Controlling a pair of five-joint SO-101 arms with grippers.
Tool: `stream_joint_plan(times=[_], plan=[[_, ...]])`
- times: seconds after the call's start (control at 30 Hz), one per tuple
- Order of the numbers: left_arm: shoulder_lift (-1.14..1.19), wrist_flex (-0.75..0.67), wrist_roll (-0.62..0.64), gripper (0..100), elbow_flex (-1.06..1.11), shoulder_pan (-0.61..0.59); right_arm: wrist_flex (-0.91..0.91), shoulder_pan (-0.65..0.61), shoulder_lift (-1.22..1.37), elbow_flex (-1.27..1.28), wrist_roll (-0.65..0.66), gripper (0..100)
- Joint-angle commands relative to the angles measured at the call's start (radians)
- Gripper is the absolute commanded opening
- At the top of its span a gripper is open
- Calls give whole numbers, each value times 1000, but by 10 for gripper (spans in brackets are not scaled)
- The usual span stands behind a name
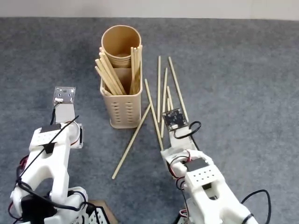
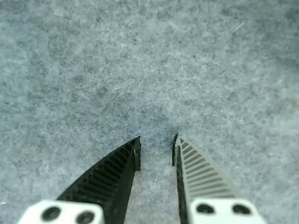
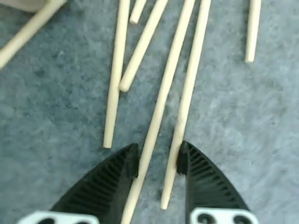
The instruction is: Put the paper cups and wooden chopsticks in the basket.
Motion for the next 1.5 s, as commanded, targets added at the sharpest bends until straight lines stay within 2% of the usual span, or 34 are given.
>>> stream_joint_plan(times=[0.0, 0.23, 0.43, 0.5, 0.57, 0.8, 1.0, 1.17, 1.3, 1.47], plan=[[2, -14, -12, 154, -2, 25, 1, -4, 99, -71, -5, 151], [2, -14, -12, 154, -2, 25, 1, -12, 303, -157, -6, 141], [2, -14, -12, 154, -2, 25, 1, -44, 348, -186, -8, 137], [2, -14, -12, 154, -2, 25, 1, -42, 335, -186, -8, 101], [2, -14, -12, 154, -2, 25, 1, -44, 314, -189, -9, 0], [2, -14, -12, 154, -2, 25, -10, -10, 101, -245, -12, 5], [2, -14, -12, 154, -2, 25, -182, 87, -249, -280, -12, 5], [2, -14, -12, 154, -2, 25, -302, 114, -479, -277, -12, 5], [2, -15, -12, 154, -2, 25, -552, 18, -522, -277, -14, 5], [2, -15, -12, 154, -2, 25, -731, -134, -355, -364, -12, 5]])
